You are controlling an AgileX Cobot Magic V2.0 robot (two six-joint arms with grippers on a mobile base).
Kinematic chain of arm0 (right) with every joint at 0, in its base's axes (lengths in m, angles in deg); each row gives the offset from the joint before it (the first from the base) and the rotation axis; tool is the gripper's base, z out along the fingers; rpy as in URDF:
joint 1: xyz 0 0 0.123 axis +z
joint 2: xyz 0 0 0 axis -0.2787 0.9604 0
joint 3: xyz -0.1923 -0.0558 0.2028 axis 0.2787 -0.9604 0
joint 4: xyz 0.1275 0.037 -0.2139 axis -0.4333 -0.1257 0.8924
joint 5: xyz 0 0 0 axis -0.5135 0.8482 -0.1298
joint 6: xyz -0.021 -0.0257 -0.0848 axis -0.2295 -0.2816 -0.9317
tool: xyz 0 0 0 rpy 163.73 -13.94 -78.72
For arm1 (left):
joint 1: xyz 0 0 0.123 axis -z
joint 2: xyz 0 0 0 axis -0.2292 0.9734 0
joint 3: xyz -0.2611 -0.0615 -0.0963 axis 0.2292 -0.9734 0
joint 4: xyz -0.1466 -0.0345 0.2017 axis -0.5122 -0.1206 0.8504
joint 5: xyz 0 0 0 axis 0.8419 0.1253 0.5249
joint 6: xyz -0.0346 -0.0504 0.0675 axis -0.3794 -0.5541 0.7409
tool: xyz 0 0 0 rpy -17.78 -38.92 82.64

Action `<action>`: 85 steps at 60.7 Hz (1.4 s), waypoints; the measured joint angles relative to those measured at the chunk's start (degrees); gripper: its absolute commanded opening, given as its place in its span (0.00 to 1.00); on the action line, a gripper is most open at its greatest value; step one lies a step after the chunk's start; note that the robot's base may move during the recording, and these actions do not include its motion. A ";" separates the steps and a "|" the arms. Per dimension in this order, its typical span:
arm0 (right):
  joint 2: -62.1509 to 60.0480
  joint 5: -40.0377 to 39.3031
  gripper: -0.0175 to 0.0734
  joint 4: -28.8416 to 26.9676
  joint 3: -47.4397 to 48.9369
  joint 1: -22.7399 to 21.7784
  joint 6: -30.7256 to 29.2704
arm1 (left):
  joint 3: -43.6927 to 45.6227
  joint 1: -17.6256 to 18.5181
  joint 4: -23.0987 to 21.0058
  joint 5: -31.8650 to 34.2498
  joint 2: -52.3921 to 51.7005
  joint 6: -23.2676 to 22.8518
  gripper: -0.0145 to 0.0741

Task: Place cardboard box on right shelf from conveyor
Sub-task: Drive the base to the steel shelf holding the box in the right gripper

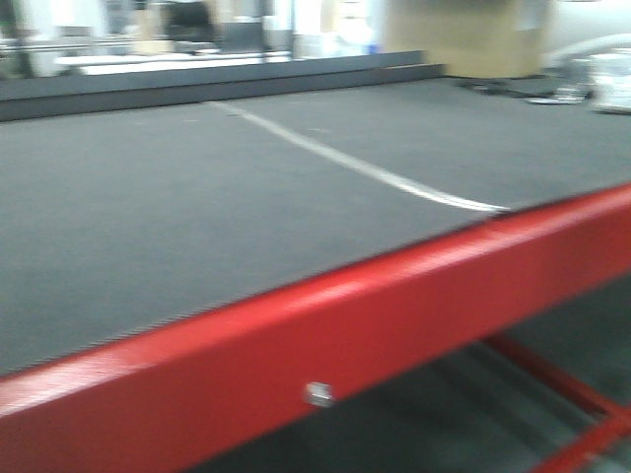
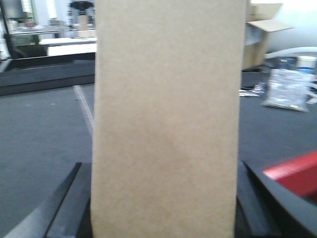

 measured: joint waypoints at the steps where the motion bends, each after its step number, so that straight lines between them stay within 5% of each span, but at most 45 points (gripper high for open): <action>1: 0.00 0.00 0.25 0.00 0.00 0.00 0.00 | 0.00 0.00 0.00 0.00 0.00 0.00 0.03; 85: -0.11 0.00 0.25 0.00 0.00 -0.03 0.00 | 0.00 0.00 0.00 0.00 0.00 0.00 0.03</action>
